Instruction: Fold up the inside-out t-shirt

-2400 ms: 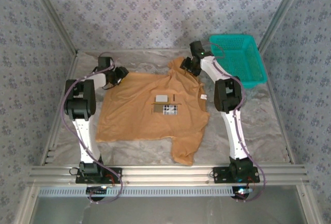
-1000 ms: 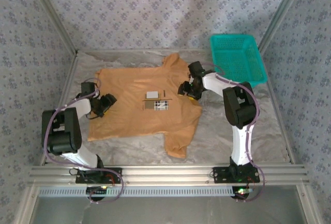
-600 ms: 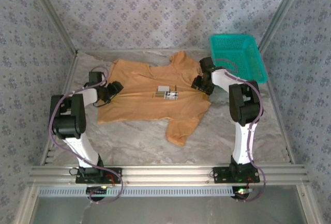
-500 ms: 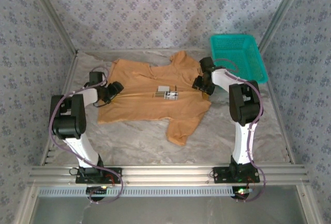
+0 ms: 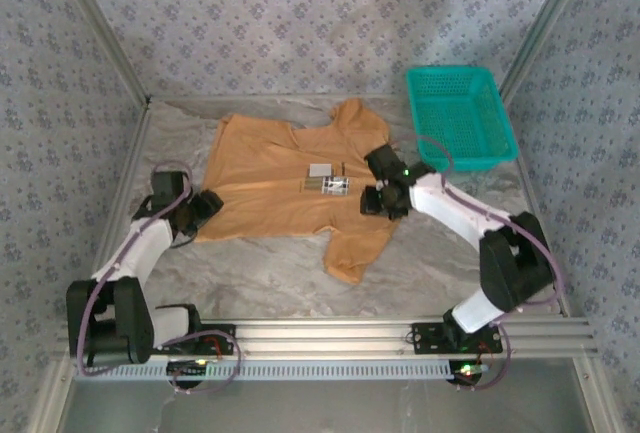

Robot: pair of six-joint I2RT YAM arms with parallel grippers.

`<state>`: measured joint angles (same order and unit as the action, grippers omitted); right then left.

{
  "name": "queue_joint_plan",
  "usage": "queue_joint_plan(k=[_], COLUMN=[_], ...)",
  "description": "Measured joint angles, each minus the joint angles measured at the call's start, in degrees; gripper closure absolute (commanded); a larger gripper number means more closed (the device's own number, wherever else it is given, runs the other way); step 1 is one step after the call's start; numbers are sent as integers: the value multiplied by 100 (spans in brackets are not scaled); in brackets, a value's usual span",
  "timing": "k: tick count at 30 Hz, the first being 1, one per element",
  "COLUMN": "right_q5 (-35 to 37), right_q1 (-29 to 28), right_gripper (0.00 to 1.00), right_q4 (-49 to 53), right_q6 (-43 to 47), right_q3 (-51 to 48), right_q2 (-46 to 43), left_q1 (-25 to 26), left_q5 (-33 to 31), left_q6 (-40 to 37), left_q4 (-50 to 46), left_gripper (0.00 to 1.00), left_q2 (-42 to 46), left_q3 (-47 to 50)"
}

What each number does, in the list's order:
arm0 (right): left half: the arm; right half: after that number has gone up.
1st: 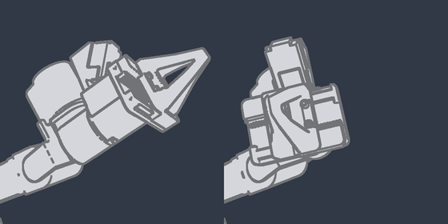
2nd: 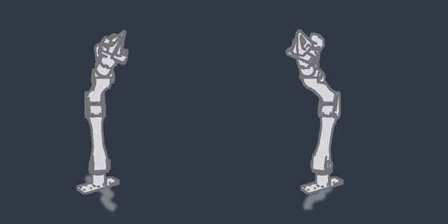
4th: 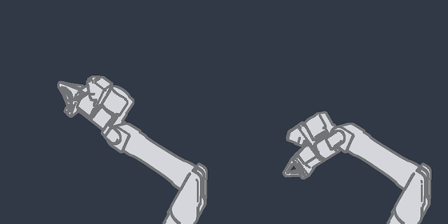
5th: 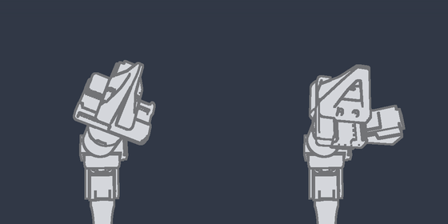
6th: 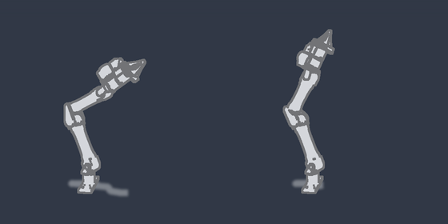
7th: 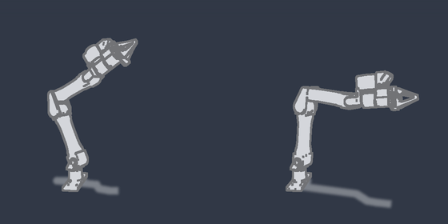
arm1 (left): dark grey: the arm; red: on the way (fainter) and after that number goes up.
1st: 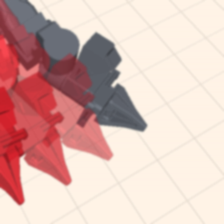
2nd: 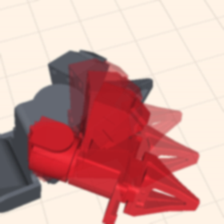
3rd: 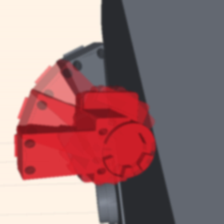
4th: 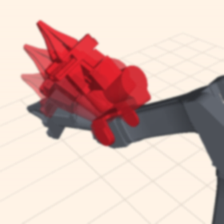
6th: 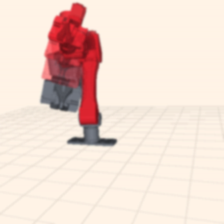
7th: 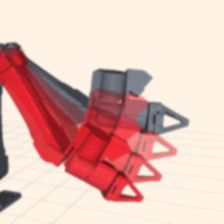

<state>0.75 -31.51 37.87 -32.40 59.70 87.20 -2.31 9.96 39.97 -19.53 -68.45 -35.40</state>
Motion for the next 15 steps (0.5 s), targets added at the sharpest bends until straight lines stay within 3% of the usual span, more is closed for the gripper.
queue_joint_plan(k=[6, 12, 14, 15], right_q5=[-402, -610, -619, -616], right_q1=[-1069, -1919, -2059, -2116], right_gripper=[56, 50, 58, 67], right_q4=[-369, -1023, -1193, -1274], right_q6=[-798, -1611, -1805, -1891], right_q3=[-1637, -2035, -2052, -2052], right_q2=[-745, -839, -702, -586], left_q1=[-229, -393, -472, -520], left_q5=[146, 326, 420, 474], left_q6=[87, 83, 87, 105], left_q4=[-24, 15, 20, 26], left_gripper=[36, 36, 36, 36], left_q2=[-136, -361, -378, -391], left_q3=[573, 518, 516, 516])
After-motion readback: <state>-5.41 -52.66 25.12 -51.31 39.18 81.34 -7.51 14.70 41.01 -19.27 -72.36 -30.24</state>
